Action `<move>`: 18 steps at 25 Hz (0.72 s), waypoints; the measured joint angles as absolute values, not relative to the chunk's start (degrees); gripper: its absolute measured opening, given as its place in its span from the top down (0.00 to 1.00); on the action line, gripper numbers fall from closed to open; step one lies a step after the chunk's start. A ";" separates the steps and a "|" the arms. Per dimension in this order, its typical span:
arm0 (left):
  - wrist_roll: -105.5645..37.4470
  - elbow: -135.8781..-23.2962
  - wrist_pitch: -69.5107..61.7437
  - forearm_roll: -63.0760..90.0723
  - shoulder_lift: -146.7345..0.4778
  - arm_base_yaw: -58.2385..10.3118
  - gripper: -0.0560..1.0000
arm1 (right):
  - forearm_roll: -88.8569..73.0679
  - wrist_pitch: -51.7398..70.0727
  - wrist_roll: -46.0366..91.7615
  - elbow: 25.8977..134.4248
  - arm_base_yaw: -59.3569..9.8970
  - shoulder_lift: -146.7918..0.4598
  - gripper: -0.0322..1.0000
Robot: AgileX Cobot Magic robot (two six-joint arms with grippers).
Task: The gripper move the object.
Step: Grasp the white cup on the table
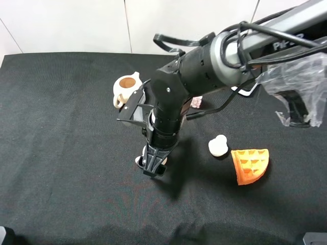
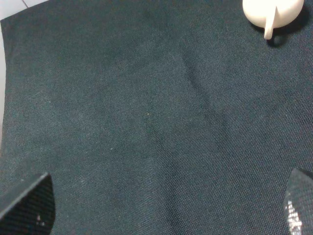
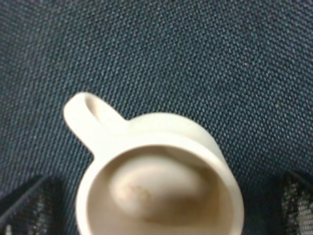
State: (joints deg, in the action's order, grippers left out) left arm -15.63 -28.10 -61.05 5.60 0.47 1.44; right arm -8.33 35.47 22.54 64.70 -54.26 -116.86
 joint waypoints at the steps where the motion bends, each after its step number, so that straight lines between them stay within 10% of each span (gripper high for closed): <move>1: -15.63 -28.10 -61.05 5.49 0.47 1.44 0.01 | -8.28 35.20 22.54 64.70 -54.26 -117.13 0.30; 8: -15.63 -28.10 -61.05 5.38 0.47 1.44 0.01 | -8.28 34.60 22.54 64.70 -54.26 -117.96 0.30; 18: -15.63 -28.10 -61.05 5.38 0.47 1.44 0.01 | -8.13 34.66 22.49 64.70 -54.26 -118.09 0.57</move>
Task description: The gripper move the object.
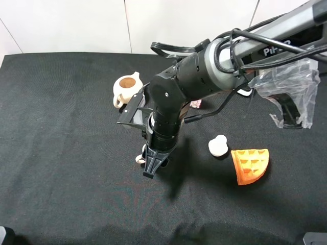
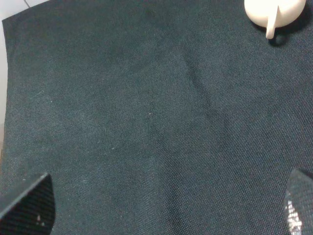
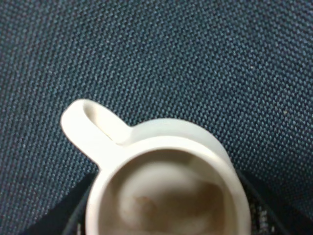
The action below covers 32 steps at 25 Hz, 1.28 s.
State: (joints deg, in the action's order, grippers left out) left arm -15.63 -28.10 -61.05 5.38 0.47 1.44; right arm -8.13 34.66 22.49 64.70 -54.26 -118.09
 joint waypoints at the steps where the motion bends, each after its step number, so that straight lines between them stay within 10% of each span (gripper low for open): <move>1: -15.63 -28.10 -61.05 5.38 0.47 1.44 0.01 | -8.13 34.66 22.49 64.70 -54.26 -118.09 0.57; 32: -15.63 -28.10 -61.05 5.27 0.47 1.44 0.01 | -7.71 39.92 18.16 64.76 -54.26 -112.75 0.57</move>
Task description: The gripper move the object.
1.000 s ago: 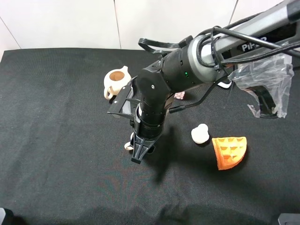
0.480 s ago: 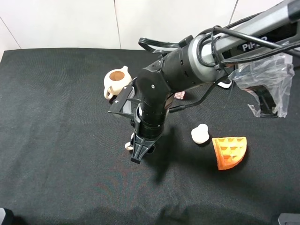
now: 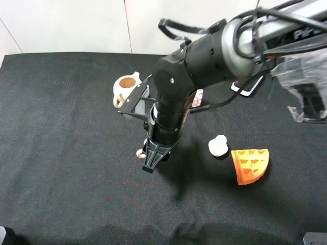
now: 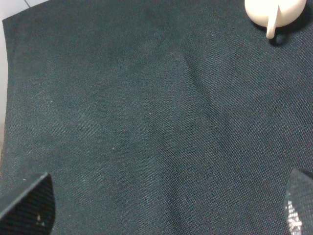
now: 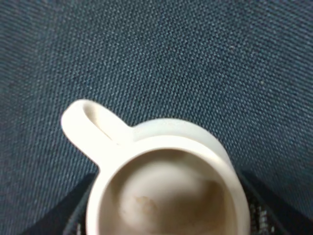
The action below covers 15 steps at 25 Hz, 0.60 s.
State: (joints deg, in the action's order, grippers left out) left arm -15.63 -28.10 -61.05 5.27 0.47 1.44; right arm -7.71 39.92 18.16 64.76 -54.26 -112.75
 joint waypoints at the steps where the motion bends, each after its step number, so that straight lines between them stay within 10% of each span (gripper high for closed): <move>1: -15.63 -28.10 -61.05 5.27 0.47 1.44 0.01 | -7.71 40.45 17.90 64.76 -54.26 -112.35 0.57; 15: -15.63 -28.10 -61.05 5.27 0.47 1.44 0.01 | -4.62 50.78 9.85 69.30 -54.11 -106.98 0.57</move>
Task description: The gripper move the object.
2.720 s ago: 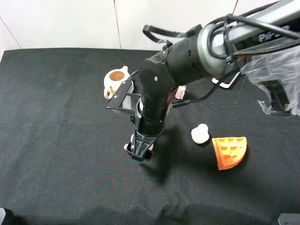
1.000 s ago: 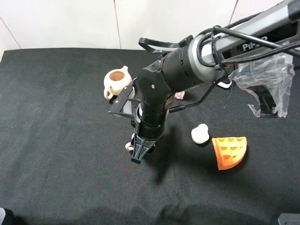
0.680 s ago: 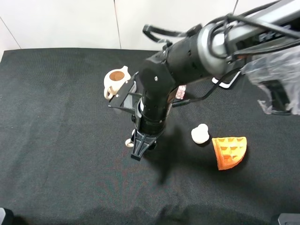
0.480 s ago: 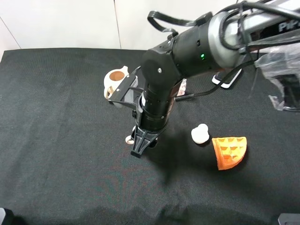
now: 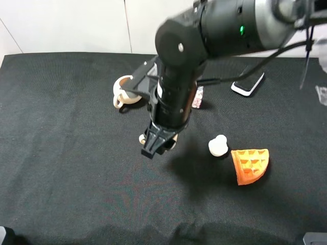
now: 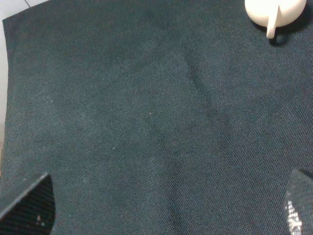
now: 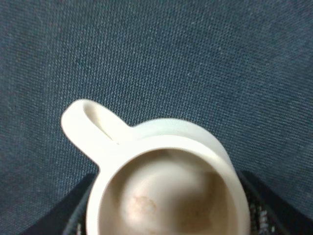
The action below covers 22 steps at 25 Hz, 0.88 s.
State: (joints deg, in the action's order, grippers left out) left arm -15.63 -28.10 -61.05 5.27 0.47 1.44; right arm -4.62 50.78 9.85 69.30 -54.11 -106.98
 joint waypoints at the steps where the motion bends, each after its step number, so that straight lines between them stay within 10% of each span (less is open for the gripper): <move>1: -15.63 -28.10 -61.05 5.27 0.47 1.44 0.01 | -4.62 52.06 9.61 70.48 -53.85 -106.84 0.57; 22: -15.63 -28.10 -61.05 5.27 0.47 1.44 0.01 | -4.69 65.33 2.87 85.45 -39.98 -106.84 0.57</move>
State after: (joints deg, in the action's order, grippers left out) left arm -15.63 -28.10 -61.05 5.27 0.47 1.44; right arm -4.69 65.33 2.87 85.45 -39.98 -106.84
